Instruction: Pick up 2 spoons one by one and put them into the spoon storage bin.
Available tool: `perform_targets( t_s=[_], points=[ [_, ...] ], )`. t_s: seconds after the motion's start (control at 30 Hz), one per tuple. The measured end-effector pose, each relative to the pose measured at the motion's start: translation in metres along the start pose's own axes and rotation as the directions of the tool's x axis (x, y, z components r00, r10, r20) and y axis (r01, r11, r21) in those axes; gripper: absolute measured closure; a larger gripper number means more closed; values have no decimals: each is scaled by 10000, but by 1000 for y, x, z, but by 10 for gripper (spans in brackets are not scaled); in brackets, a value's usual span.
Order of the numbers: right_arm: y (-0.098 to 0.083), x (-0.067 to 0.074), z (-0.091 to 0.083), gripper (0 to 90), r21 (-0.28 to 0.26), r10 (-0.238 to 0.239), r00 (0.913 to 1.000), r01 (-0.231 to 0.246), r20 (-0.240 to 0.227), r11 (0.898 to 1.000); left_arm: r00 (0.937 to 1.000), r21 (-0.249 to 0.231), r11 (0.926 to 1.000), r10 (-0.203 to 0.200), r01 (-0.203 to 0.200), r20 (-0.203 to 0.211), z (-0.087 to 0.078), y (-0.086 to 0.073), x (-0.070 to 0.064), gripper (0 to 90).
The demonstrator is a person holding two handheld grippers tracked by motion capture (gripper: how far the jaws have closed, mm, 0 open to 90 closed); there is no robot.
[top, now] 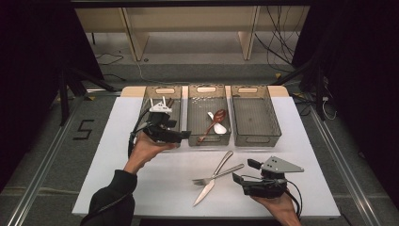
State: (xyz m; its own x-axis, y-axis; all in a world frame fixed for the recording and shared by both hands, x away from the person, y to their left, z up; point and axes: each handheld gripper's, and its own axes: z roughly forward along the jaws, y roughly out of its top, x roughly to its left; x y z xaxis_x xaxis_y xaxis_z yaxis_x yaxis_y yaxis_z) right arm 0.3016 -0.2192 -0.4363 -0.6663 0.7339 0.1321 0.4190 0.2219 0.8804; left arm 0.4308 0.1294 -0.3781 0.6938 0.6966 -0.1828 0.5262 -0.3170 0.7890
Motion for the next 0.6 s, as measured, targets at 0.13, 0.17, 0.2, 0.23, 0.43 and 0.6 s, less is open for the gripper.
perform_targets(
  t_s=[0.13,0.17,0.2,0.23,0.43,0.6],
  points=[
    [2,-1,1,236,115,-82,9999,83,-61,9999,9999,-213,9997,-103,102,-31,-8,-14,3,218],
    [2,-1,2,237,161,-132,9999,134,-103,9998,9999,-271,9996,-105,103,-70,-10,-17,3,217],
    [3,-2,3,237,220,-141,9998,145,-154,9997,9998,-369,9991,-202,199,-73,-12,-21,4,217],
    [4,-2,4,237,266,-164,9997,169,-191,9995,9998,-445,9989,-177,173,-78,-14,-25,4,216],
    [11,-6,8,238,601,-431,9984,453,-377,9972,9991,-808,9960,-395,381,-151,-26,-46,5,213],
    [18,-12,17,239,919,-671,9962,720,-546,9932,9981,-960,9936,-604,589,-131,-33,-64,7,202]
  ],
)
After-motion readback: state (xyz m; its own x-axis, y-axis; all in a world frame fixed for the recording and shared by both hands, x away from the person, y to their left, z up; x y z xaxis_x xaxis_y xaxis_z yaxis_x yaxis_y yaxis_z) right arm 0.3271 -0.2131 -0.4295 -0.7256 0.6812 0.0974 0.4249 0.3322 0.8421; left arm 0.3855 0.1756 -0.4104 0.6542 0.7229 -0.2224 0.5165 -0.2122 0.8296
